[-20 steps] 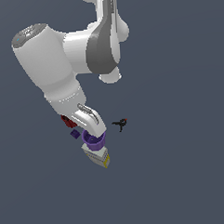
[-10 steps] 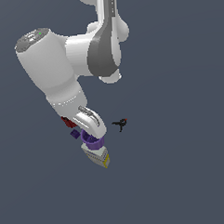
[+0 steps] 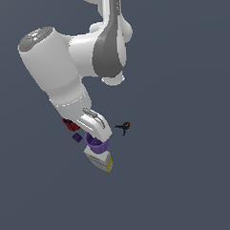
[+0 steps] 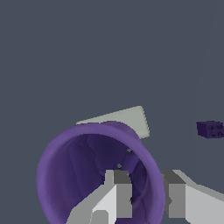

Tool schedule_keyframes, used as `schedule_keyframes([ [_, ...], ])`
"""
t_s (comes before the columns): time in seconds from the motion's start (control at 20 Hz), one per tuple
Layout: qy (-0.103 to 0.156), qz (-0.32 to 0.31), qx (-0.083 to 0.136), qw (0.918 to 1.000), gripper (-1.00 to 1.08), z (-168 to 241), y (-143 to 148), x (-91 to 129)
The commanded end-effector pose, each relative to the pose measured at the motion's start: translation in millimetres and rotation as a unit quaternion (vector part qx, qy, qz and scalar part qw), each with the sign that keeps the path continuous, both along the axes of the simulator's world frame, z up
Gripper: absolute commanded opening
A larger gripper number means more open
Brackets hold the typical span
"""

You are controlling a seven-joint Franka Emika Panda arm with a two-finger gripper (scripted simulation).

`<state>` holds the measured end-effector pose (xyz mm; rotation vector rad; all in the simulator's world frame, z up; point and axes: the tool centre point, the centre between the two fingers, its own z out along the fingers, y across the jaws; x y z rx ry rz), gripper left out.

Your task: Pick up a designated object from a clutter of objects.

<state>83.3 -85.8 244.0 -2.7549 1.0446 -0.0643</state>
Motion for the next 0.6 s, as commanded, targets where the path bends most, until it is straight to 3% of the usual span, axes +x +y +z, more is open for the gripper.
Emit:
schedule_keyframes([
  [0.0,-0.001,0.001,0.0,1.0,-1.0,5.9,8.7,0.4],
  [0.3,-0.001,0.0,0.0,1.0,-1.0,27.4,45.8,-0.3],
  [0.55,-0.001,0.0,-0.001,1.0,-1.0,54.8,93.1,-0.8],
])
